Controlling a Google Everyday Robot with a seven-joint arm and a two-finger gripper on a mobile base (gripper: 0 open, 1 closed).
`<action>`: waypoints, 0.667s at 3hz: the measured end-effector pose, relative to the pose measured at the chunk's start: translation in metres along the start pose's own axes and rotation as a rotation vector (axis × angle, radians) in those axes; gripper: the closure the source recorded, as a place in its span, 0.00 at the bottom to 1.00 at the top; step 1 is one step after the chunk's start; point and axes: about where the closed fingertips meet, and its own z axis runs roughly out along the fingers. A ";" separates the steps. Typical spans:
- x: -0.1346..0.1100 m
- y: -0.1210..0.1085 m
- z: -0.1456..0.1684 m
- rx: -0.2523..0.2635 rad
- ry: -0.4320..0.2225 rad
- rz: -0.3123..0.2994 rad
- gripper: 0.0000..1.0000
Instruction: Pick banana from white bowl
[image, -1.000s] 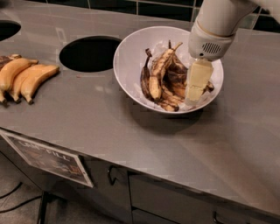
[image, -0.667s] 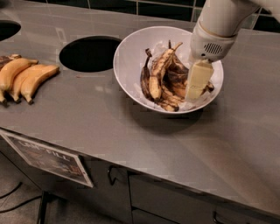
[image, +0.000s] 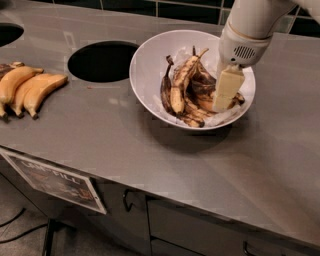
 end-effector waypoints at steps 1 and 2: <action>0.001 -0.003 -0.002 0.004 0.012 0.003 0.26; 0.001 -0.008 -0.005 0.005 0.024 0.007 0.41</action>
Offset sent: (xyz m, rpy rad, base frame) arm 0.0022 -0.0100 0.0073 -0.0422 0.0256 -0.0178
